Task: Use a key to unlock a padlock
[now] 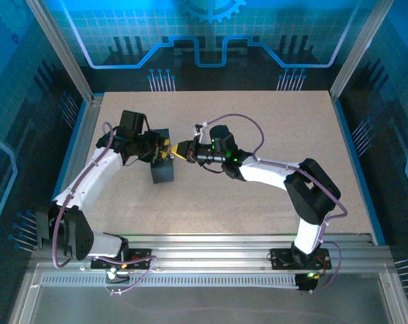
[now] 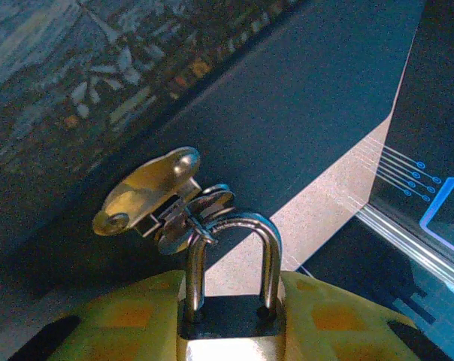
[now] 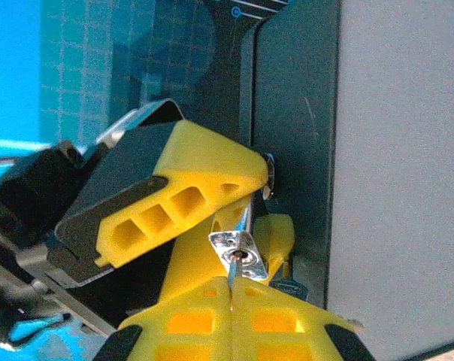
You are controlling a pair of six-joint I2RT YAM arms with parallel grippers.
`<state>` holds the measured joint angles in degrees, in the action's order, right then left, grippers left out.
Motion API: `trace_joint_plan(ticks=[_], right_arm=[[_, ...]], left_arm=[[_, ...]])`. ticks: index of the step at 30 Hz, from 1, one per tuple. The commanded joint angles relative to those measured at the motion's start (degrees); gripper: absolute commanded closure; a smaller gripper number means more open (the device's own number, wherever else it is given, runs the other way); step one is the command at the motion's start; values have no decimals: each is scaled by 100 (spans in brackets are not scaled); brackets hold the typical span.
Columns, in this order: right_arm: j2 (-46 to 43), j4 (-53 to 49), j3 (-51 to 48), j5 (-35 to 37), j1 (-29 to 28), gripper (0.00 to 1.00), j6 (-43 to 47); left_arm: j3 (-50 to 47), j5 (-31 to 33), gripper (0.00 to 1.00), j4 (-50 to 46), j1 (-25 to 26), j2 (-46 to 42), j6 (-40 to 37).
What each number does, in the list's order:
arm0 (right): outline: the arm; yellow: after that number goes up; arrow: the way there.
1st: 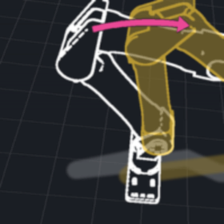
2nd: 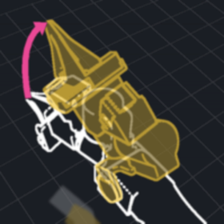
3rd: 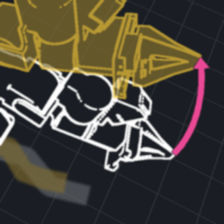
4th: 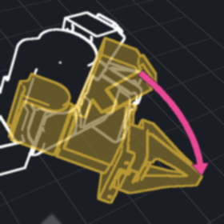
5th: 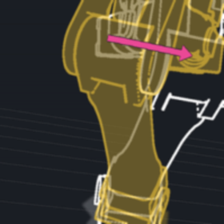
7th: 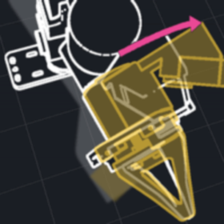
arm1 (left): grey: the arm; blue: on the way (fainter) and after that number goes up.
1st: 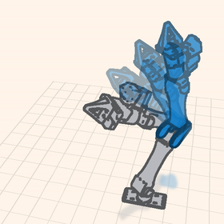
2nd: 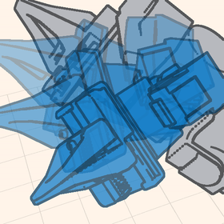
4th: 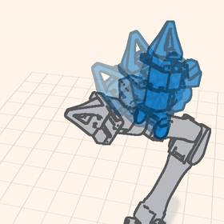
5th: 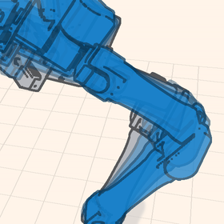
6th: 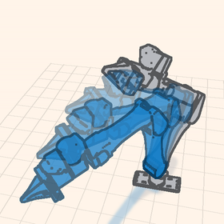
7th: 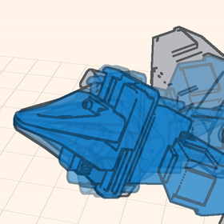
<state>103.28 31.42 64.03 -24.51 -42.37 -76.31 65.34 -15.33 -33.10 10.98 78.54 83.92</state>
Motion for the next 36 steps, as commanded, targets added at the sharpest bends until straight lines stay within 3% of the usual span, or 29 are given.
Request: trace_joint_plan(ticks=[1,9,14,17,21,27,29,31,33,36], right_arm=[[133,1081,32,151,-180,100,-1474],[128,1153,70,439,-375,100,-2827],[-136,477,-52,349,-254,99,-2514],[-248,-184,-21,66,-18,89,-1787],[-429,-1498,255,-152,300,78,-286],[-477,-3159,1105,-889,775,72,2020],[-487,-3929,1557,-1022,866,72,3365],[-511,-4931,2053,-726,824,71,5309],[-603,-5548,2238,-121,613,65,7345],[-955,-5521,1826,923,131,59,10168]], left_arm=[[-31,-304,100,312,43,-173,-133],[14,-281,100,243,44,-163,-194],[-5,-288,100,208,18,-164,-175],[-17,-302,100,190,-30,-172,-175],[-4,-318,100,149,-60,-190,-209],[23,-369,100,69,-96,-184,-287],[84,-414,100,9,-96,-152,-369],[160,-489,100,-79,-96,-103,-468],[240,-569,100,-179,-96,-44,-572],[400,-596,100,-382,-96,25,-694]])
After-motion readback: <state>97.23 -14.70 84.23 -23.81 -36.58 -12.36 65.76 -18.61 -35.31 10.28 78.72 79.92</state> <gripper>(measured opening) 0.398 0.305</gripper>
